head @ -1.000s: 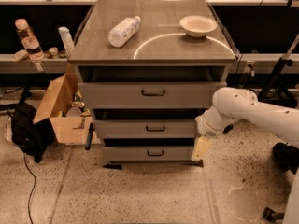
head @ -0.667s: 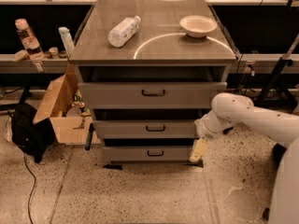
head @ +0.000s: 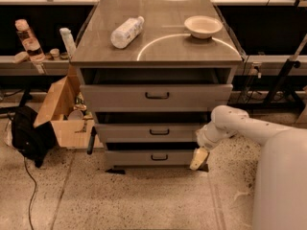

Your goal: Open bottom drawer

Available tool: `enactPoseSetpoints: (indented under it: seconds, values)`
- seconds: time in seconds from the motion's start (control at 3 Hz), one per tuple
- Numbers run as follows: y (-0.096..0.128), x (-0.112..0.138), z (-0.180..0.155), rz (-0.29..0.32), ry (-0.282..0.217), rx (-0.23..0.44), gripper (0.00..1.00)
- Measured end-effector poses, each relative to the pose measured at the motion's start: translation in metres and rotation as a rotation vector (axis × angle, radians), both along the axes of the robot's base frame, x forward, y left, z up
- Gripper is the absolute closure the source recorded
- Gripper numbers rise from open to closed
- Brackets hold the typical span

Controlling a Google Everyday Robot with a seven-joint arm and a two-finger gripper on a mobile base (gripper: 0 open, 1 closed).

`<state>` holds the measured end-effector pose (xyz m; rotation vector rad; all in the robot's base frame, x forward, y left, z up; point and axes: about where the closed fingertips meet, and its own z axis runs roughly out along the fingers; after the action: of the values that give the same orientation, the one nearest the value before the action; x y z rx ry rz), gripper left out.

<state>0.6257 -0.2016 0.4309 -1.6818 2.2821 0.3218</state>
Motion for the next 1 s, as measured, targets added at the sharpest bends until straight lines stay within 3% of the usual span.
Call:
enactPoseSetpoints:
  seconds: [1.0]
  values:
    - [0.021,0.011,-0.092,0.043,0.118,0.004,0.0]
